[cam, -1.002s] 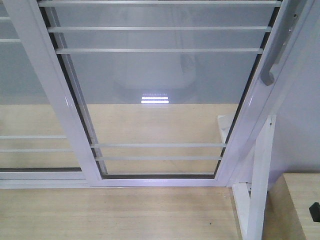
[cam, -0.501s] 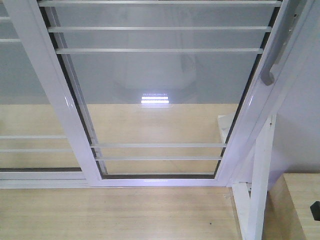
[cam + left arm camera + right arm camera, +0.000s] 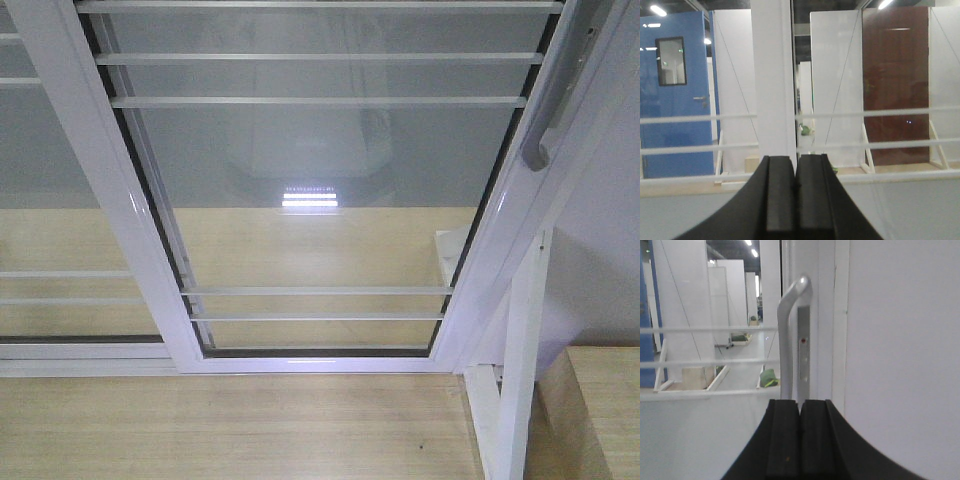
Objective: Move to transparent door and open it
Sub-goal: 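Reach the right gripper toward the grey door handle, then close the right gripper around the grey door handle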
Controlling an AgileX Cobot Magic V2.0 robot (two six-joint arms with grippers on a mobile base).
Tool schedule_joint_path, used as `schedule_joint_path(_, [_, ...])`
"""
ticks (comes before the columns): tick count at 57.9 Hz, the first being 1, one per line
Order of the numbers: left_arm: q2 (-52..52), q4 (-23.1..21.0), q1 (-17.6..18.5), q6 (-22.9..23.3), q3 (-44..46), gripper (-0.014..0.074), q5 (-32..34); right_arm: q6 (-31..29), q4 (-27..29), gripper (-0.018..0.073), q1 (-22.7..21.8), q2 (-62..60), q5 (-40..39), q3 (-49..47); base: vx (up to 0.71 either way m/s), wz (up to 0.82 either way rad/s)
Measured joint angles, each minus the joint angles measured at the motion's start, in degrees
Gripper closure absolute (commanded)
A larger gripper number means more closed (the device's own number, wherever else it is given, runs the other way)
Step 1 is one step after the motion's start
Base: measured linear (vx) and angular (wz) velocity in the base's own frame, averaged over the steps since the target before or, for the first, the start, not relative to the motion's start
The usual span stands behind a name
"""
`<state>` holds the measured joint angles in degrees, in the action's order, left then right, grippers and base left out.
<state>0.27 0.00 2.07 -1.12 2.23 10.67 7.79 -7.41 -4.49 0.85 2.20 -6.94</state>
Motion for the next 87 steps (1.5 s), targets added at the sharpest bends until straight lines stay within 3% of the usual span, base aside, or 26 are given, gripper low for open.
schedule_joint_path(10, [6.33, 0.33, 0.0, -0.89, 12.32, 0.0603, -2.17, 0.0, -2.94, 0.0566, 0.0, 7.78, 3.53, -14.15, 0.0, 0.0])
schedule_joint_path(19, [18.76, 1.34, 0.0, -3.93, 21.88, 0.0603, -3.64, 0.0, -4.59, 0.0566, 0.0, 20.46, 3.66, -23.29, 0.0, 0.0])
schedule_joint_path(33, [37.15, 1.34, 0.0, -4.52, 24.06, 0.0603, -4.33, 0.0, -4.91, 0.0559, 0.0, 39.78, 3.16, -24.75, 0.0, 0.0])
schedule_joint_path(42, [45.13, 1.34, 0.0, -4.47, 24.06, 0.0594, -4.54, 0.0, -4.91, 0.0508, 0.0, 47.96, 3.21, -24.75, 0.0, 0.0])
schedule_joint_path(54, [47.8, 1.34, 0.0, -4.36, 24.06, 0.0503, -4.54, 0.32, -4.91, 0.0352, 0.0, 51.37, 0.13, -24.75, 0.0, 0.0])
schedule_joint_path(66, [47.8, 1.34, 0.0, -4.36, 24.06, 0.0302, -6.1, 0.46, -4.79, 0.0161, 0.0, 51.7, -1.5, -24.75, 0.0, 0.0])
schedule_joint_path(77, [47.8, 1.34, 0.0, -4.36, 24.06, 0.0204, -7.14, 0.48, -4.26, 0.013, 0.0, 55.98, -5.88, -24.75, 0.0, 0.0])
schedule_joint_path(87, [47.8, 1.34, 0.0, -4.36, 24.06, 0.0202, -7.42, 0.52, -4.26, 0.013, 0.0, 65.87, -20.5, -25.2, 0.0, 0.0])
